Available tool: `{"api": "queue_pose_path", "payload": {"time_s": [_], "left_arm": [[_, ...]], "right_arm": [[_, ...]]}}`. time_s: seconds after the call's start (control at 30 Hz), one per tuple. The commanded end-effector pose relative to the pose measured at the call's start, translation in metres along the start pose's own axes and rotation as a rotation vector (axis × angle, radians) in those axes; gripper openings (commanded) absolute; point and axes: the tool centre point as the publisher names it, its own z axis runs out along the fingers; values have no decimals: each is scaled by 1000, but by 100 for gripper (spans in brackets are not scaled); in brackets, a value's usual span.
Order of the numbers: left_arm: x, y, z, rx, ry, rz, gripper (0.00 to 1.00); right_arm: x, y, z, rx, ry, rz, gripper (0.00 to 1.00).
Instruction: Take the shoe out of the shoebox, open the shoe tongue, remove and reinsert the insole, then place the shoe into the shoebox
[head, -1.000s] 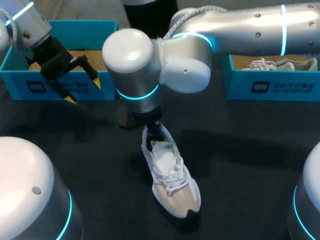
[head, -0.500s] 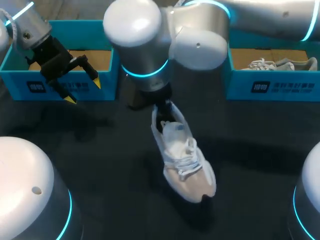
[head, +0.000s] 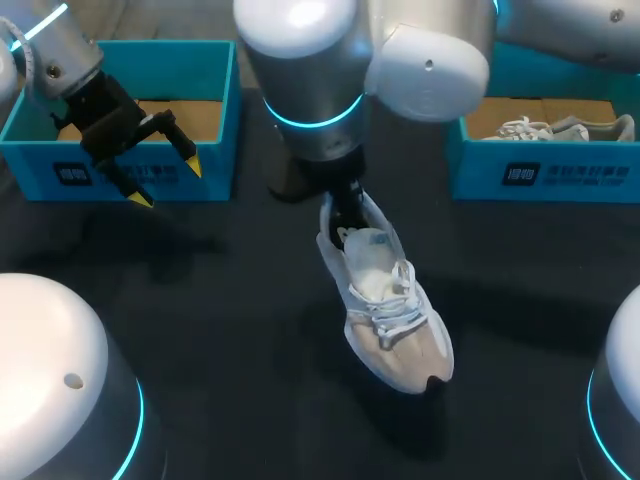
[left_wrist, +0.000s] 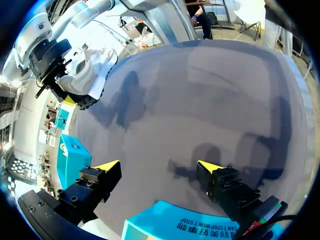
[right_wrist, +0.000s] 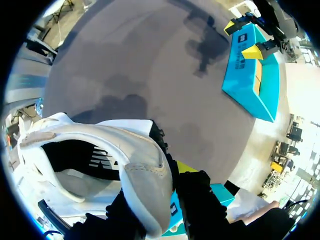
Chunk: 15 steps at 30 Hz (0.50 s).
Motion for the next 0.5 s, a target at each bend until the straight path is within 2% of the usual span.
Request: {"api": "queue_pose_path", "payload": {"time_s": [0.03, 0.27, 0.43, 0.47, 0.5], "left_arm": [[0, -1, 0, -3, 2, 0, 100], [0, -1, 0, -3, 2, 0, 100], [0, -1, 0, -3, 2, 0, 100], [0, -1, 0, -3, 2, 0, 100], [0, -1, 0, -3, 2, 0, 100]], "right_arm": [[0, -1, 0, -3, 1, -1, 0], [0, -1, 0, -3, 1, -1, 0], [-19, -36, -6, -6, -13, 68, 0], [-19, -36, -6, -6, -13, 68, 0], [-22, -47, -12, -8, -38, 62, 0]]}}
